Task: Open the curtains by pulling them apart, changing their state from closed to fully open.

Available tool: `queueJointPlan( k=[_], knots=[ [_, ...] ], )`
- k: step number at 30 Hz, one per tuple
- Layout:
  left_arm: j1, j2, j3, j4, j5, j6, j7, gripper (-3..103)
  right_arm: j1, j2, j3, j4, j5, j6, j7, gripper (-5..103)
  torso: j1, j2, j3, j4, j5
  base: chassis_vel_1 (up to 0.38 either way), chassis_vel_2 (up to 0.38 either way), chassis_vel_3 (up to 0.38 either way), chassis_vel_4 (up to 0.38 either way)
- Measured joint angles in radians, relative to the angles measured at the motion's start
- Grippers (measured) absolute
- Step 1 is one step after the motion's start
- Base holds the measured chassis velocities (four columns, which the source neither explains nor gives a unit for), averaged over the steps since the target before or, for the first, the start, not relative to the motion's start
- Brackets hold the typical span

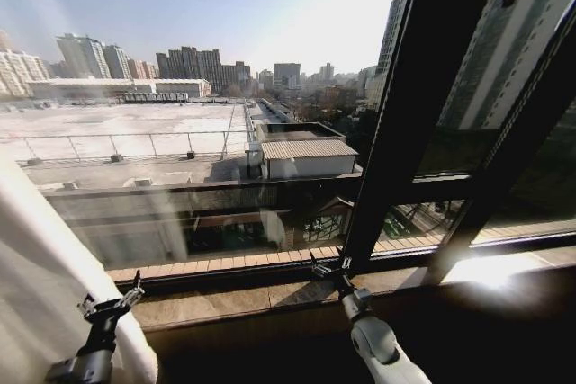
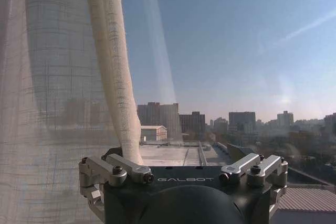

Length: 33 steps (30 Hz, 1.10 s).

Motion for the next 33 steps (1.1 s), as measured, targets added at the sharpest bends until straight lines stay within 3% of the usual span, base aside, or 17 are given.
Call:
queueJointPlan(
  k=[7,10,12,13,15,18,20,21,22,24,26,27,30,33],
  knots=[
    [0.007,-0.015,-0.001,0.006,0.067,-0.017,-0.05,100,0.0,0.0,0.0,0.0,0.0,0.0,0.0,100,0.0,0.0,0.0,0.0,-0.0003,0.0,0.0,0.0,0.0],
    [0.01,-0.024,-0.009,0.015,0.119,-0.012,-0.141,100,0.0,0.0,0.0,0.0,0.0,0.0,0.0,100,0.0,0.0,0.0,0.0,-0.0003,0.0,0.0,0.0,0.0],
    [0.009,-0.032,-0.016,0.021,0.156,0.017,-0.234,100,0.0,0.0,0.0,0.0,0.0,0.0,0.0,100,0.0,0.0,0.0,0.0001,-0.0003,0.0,0.0,0.0,0.0],
    [0.009,-0.032,-0.016,0.021,0.156,0.017,-0.234,100,0.0,0.0,0.0,0.0,0.0,0.0,0.0,100,0.0,0.0,0.0,0.0001,-0.0003,0.0,0.0,0.0,0.0],
    [0.008,-0.039,-0.02,0.021,0.19,0.08,-0.349,100,0.0,0.0,0.0,0.0,0.0,0.0,0.0,100,0.0,0.0,0.0,0.0001,-0.0004,0.0,0.0,0.0,0.0],
    [0.007,-0.04,-0.032,0.023,0.217,0.076,-0.389,100,0.0,0.0,0.0,0.0,0.0,0.0,0.0,100,0.0,0.0,0.0,0.0001,-0.0003,0.0,0.0,0.0,0.0],
    [0.012,-0.038,-0.043,0.025,0.232,0.008,-0.348,100,0.0,0.0,0.0,0.0,0.0,0.0,0.0,100,0.0,0.0,0.0,0.0001,-0.0003,0.0,0.0,0.0,0.0],
    [0.015,-0.037,-0.048,0.025,0.239,-0.048,-0.3,100,0.0,0.0,0.0,0.0,0.0,0.0,0.0,100,0.0,0.0,0.0,0.0002,-0.0003,0.0,0.0,0.0,0.0],
    [0.015,-0.037,-0.048,0.025,0.239,-0.048,-0.3,100,0.0,0.0,0.0,0.0,0.0,0.0,0.0,100,0.0,0.0,0.0,0.0002,-0.0003,0.0,0.0,0.0,0.0],
    [0.019,-0.034,-0.049,0.024,0.236,-0.1,-0.214,100,0.0,0.0,0.0,0.0,0.0,0.0,0.0,100,0.0,0.0,0.0,0.0002,-0.0003,0.0,0.0,0.0,0.0],
    [0.02,-0.023,-0.038,0.029,0.188,-0.156,-0.058,100,0.0,0.0,0.0,0.0,0.0,0.0,0.0,100,0.0,0.0,0.0,0.0001,-0.0001,0.0,0.0,0.0,0.0],
    [0.02,-0.023,-0.038,0.029,0.188,-0.156,-0.058,100,0.0,0.0,0.0,0.0,0.0,0.0,0.0,100,0.0,0.0,0.0,0.0001,-0.0001,0.0,0.0,0.0,0.0],
    [0.003,-0.004,-0.005,0.054,0.061,-0.16,0.059,100,0.0,0.0,0.0,0.0,0.0,0.0,0.0,100,0.0,0.0,0.0,0.0001,-0.0002,0.0,0.0,0.0,0.0],
    [-0.014,0.0,0.012,0.067,-0.005,-0.134,0.08,100,0.0,0.0,0.0,0.0,0.0,0.0,0.0,100,0.0,0.0,0.0,0.0001,-0.0004,0.0,0.0,0.0,0.0]
  ],
)
